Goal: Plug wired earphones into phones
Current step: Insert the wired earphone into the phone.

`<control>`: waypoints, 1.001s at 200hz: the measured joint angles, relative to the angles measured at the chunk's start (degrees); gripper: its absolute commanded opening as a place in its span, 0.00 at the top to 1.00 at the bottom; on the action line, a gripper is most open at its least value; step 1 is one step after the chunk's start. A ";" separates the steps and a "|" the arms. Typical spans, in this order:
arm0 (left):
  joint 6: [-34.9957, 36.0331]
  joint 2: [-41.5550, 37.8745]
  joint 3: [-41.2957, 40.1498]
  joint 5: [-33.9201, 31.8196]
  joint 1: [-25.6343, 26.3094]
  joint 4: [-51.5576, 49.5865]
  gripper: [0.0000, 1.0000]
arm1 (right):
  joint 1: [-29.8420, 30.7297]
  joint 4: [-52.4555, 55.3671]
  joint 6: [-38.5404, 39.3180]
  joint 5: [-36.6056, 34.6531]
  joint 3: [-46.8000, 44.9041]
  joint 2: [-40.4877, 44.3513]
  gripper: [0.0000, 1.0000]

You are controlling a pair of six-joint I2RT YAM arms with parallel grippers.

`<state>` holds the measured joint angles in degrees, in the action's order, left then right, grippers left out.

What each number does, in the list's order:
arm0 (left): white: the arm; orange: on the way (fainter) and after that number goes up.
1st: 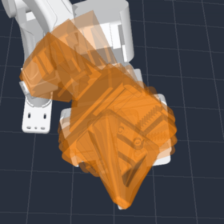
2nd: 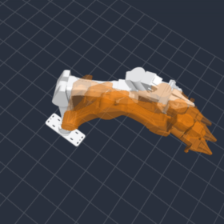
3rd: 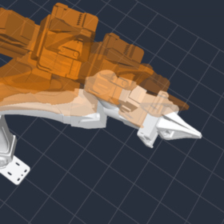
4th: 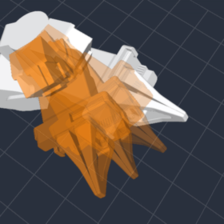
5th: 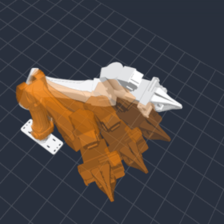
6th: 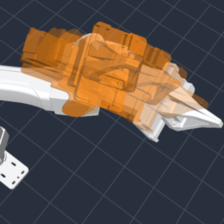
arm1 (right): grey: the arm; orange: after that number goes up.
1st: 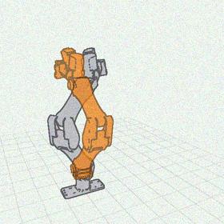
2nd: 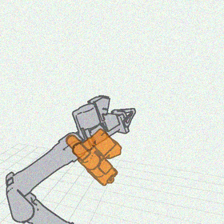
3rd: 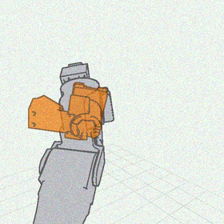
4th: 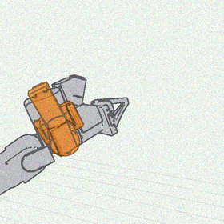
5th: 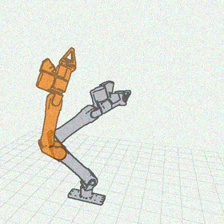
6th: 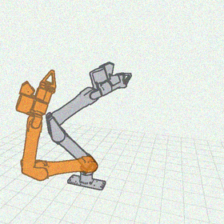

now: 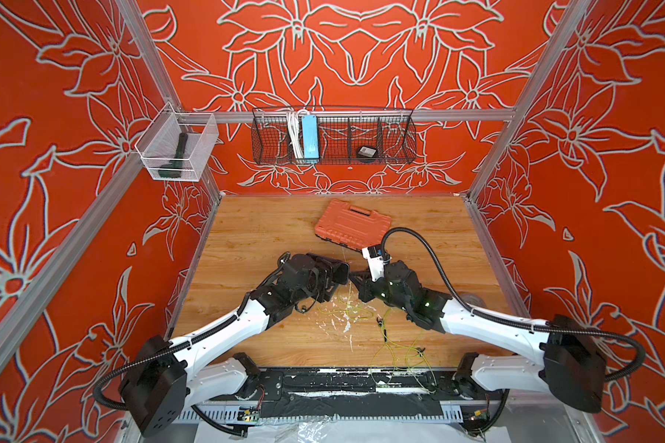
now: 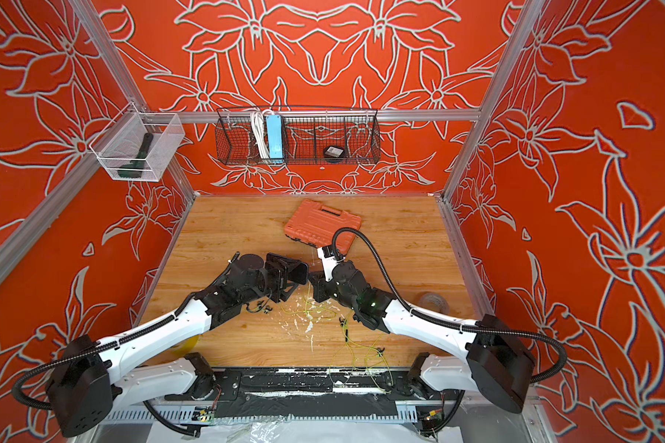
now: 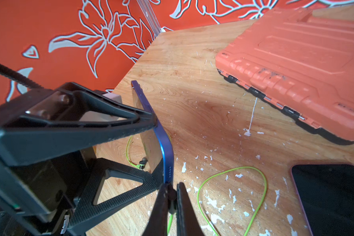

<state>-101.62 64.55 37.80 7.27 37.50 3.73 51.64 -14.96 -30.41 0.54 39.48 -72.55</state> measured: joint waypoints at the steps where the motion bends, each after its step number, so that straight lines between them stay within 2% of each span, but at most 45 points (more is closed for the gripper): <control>1: -0.02 0.00 0.00 -0.07 0.00 -0.04 0.52 | 0.04 0.02 -0.04 -0.07 0.07 -0.11 1.00; 38: 0.00 -0.02 -0.02 -0.61 -0.02 -0.92 0.52 | 0.68 0.13 -1.29 -1.66 0.22 -0.74 1.00; 42: 0.00 -0.02 -0.02 -0.61 -0.02 -1.01 0.52 | 0.72 0.17 -1.38 -1.88 0.22 -0.72 0.98; 59: 0.11 -0.15 -0.02 -0.59 0.04 -1.27 0.53 | 0.87 1.01 -1.77 -2.80 0.20 -0.13 0.81; 86: 1.51 -1.11 0.48 0.59 1.22 -3.37 0.54 | 1.20 2.43 -2.45 -4.59 -0.94 2.56 0.46; 118: 3.28 -0.20 1.77 -0.04 0.90 -7.48 0.56 | 1.20 4.20 -2.54 -5.73 -4.90 9.42 0.16; 152: 6.82 7.43 5.70 -2.40 0.70 -12.50 0.55 | 1.20 9.07 -1.84 -7.78 -6.14 19.10 0.12; 179: 10.19 15.28 10.88 -3.91 0.70 -16.04 0.54 | 0.66 16.70 0.04 -15.13 -6.14 28.00 0.11; 200: 11.93 20.68 14.56 -5.55 0.68 -19.04 0.53 | -2.73 23.67 0.96 -21.88 -6.14 33.70 0.11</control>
<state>-89.69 85.23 52.36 1.72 38.17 -15.31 48.90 8.71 -29.45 -21.34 33.34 -38.85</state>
